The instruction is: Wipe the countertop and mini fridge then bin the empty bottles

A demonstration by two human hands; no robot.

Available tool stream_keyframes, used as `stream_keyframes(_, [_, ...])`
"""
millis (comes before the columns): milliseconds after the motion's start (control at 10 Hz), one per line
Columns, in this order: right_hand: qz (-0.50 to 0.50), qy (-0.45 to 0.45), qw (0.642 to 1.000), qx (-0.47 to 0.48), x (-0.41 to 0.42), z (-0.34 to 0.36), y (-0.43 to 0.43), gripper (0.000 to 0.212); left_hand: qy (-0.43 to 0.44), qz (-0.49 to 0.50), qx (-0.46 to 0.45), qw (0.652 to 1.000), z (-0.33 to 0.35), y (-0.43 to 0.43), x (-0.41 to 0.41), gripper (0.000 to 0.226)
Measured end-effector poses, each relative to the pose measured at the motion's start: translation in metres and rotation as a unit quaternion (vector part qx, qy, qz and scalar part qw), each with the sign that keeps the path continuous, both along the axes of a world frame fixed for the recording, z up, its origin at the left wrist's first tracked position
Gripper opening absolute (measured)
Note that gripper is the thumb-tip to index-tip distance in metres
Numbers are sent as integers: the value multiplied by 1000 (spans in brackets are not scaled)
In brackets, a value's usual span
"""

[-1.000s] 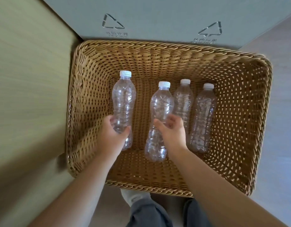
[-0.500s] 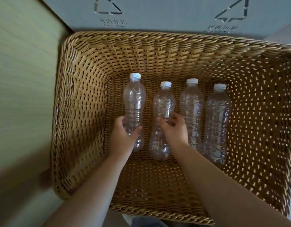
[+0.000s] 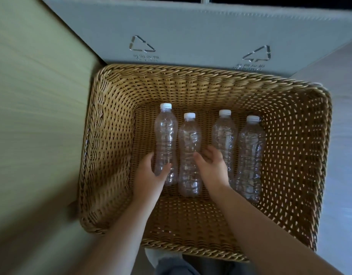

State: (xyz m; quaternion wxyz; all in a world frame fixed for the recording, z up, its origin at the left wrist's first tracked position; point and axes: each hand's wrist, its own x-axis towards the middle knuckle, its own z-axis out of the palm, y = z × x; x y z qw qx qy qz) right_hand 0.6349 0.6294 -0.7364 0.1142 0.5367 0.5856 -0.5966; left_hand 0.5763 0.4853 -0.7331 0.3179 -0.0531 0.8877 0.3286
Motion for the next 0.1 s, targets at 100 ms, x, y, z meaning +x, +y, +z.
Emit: stream_keyframes(100, [1, 17, 999, 27, 6, 24, 10, 53, 37, -1, 9, 999, 21, 1, 7, 51])
